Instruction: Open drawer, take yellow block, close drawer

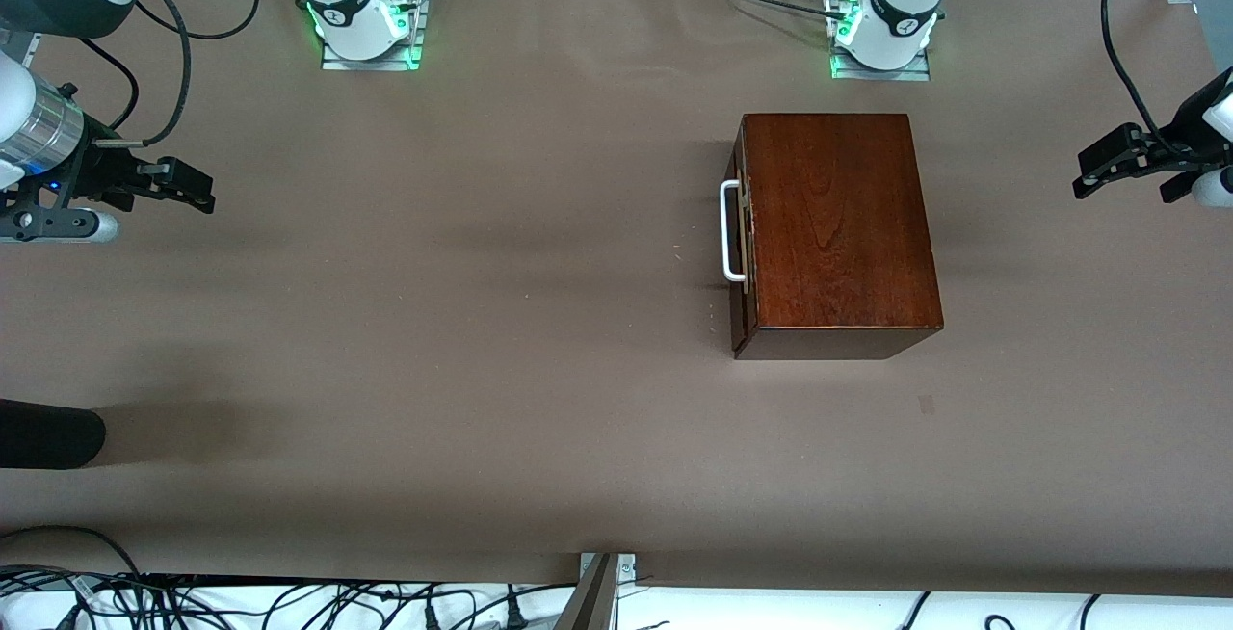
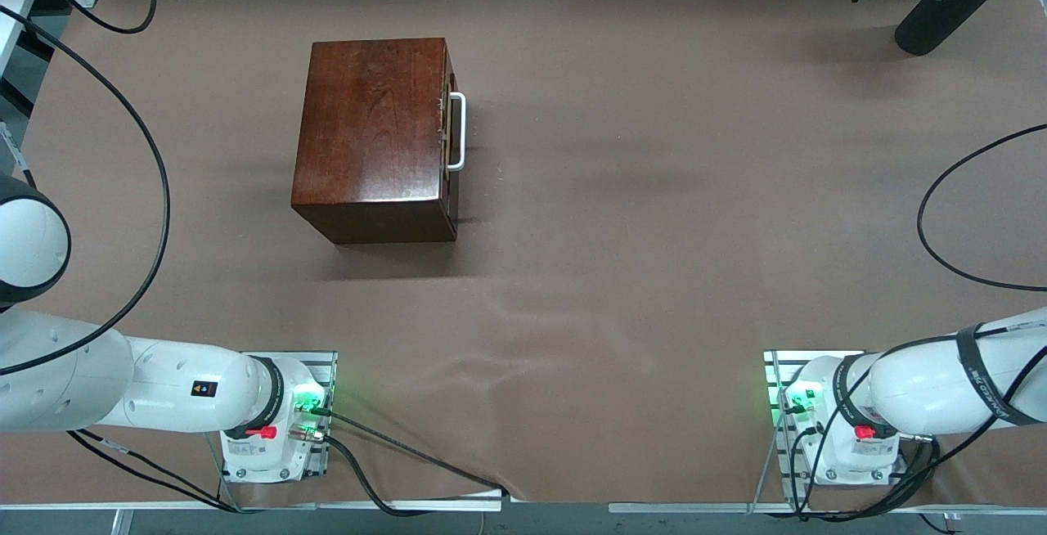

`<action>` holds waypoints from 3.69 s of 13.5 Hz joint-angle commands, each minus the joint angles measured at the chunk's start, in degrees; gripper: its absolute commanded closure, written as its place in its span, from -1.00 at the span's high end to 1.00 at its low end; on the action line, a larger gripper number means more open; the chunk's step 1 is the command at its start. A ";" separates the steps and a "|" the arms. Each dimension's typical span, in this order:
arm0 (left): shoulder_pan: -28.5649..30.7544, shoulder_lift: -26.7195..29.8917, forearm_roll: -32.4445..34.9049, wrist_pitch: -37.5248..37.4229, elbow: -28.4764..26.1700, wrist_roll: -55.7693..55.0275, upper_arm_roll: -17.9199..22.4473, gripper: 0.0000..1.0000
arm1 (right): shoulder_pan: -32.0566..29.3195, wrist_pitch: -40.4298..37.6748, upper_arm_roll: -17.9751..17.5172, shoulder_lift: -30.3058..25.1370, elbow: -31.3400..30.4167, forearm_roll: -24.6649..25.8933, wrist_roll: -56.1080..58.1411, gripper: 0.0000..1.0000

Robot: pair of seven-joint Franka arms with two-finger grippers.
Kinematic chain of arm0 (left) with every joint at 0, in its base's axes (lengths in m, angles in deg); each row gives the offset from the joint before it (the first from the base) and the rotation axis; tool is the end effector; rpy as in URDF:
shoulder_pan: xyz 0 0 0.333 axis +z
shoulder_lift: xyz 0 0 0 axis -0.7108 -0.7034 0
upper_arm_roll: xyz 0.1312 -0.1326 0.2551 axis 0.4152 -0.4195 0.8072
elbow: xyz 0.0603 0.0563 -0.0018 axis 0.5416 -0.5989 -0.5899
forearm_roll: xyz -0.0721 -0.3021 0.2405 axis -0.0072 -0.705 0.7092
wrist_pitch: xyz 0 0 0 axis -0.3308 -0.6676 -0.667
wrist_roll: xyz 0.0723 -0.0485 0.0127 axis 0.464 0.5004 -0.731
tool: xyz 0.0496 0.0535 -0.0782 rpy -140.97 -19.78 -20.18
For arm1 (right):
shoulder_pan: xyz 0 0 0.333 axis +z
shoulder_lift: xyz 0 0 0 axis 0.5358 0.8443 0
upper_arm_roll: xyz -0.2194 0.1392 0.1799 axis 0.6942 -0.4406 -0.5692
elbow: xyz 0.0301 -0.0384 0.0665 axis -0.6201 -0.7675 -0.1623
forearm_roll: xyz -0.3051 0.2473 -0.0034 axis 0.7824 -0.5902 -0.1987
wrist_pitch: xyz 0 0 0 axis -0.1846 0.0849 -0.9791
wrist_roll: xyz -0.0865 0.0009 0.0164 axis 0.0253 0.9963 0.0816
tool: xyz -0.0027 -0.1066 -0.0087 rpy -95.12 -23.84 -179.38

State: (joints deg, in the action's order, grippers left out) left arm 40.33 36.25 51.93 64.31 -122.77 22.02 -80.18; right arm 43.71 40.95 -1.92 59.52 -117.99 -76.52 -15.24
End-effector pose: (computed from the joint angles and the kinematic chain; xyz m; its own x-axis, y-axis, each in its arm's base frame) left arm 0.5582 0.0267 0.6082 0.9995 -0.0298 0.0128 -0.0299 -0.9996 0.0024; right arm 0.5785 0.0191 0.5550 0.9984 -0.0019 -0.0571 0.0003 -0.9992 0.0394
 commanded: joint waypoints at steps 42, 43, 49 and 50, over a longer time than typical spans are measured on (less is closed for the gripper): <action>-0.75 -1.92 0.36 -3.32 2.86 -2.83 -4.30 1.00 | -1.47 1.67 1.17 1.24 1.04 -0.84 -0.91 1.00; -0.75 -2.01 0.27 -3.24 2.86 -3.09 -5.88 1.00 | -1.38 1.76 1.08 1.59 1.04 -0.84 -0.91 1.00; -0.93 -8.41 0.62 -2.71 5.22 -20.65 -20.28 1.00 | -1.38 1.85 1.08 1.59 1.04 -0.84 -0.91 1.00; -0.93 -9.82 0.71 -2.62 5.75 -23.11 -22.66 1.00 | -1.47 1.85 1.08 1.59 1.04 -0.84 -0.91 1.00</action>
State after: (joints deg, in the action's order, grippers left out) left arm 39.18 30.51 51.88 62.57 -121.10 3.00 -99.28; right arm 42.74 42.70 -0.60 60.86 -117.68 -76.52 -15.62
